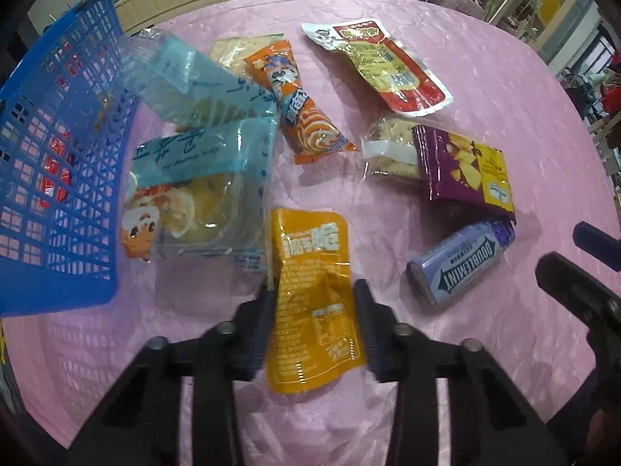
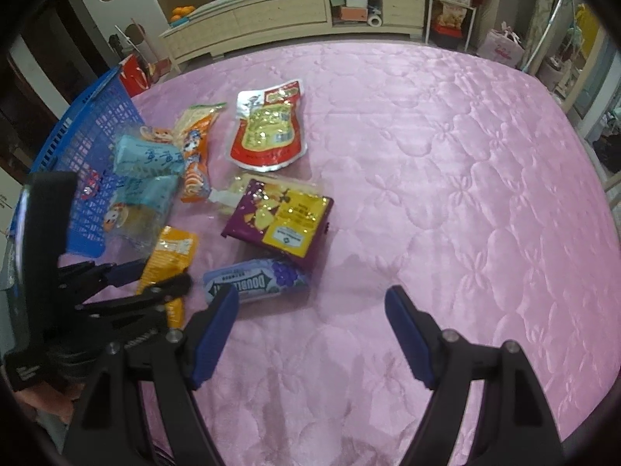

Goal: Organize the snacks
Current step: 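Grasp the yellow sauce packet with left gripper while right grasps the Doublemint gum, then carry both held packets over the basket with left and right grippers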

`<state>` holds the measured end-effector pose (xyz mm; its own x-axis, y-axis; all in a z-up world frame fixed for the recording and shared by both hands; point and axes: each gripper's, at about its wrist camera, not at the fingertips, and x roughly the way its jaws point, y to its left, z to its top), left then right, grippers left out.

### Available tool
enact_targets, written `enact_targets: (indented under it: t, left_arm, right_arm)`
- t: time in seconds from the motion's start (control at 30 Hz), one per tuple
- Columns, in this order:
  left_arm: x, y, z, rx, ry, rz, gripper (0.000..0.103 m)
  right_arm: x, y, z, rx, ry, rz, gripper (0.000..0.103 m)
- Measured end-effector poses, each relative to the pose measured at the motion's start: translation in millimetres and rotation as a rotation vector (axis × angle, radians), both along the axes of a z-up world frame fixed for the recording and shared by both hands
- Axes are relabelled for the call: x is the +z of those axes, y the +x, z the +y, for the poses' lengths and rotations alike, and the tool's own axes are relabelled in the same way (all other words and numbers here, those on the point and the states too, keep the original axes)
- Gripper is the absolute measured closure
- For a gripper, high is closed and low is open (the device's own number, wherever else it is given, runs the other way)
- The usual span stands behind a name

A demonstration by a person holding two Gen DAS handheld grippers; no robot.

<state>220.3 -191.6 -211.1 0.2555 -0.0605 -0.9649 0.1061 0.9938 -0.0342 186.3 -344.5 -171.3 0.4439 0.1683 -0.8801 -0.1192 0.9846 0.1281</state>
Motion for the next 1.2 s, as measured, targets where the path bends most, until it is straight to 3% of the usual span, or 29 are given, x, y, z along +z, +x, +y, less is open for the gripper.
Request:
enact_targets:
  t: [0.17,0.43,0.6,0.8,1.07,1.2]
  left_arm:
    - [2.4,-15.0,5.8,-0.005,-0.089,-0.008,0.086]
    - [11.1,-35.5,29.9,-0.016,-0.206,-0.041,0.087]
    - [24.0,-38.2,39.2,-0.056,-0.207,-0.083,0.087]
    - [27.9,-37.2,53.6,-0.071,-0.225,-0.079,0.087]
    - [20.9,-31.6,53.8,-0.097,-0.220,-0.076,0.087]
    - [19.7,-31.2,51.6,-0.111,-0.205,-0.085,0.087]
  right_arm:
    - [-3.8,1.1,8.7,0.019,0.002,0.016,0.022]
    - [-12.9,6.6,22.7,0.050,-0.013,0.042,0.022]
    - [-17.3,18.3,32.0,0.043,0.024,0.069,0.022]
    - [-30.7,34.8,59.2,0.184,-0.079,0.089,0.020]
    - [-50.0,44.3,66.9,0.259,-0.104,0.138,0.013]
    - [-55.1,36.4,73.8,0.266,-0.147,0.100,0.013]
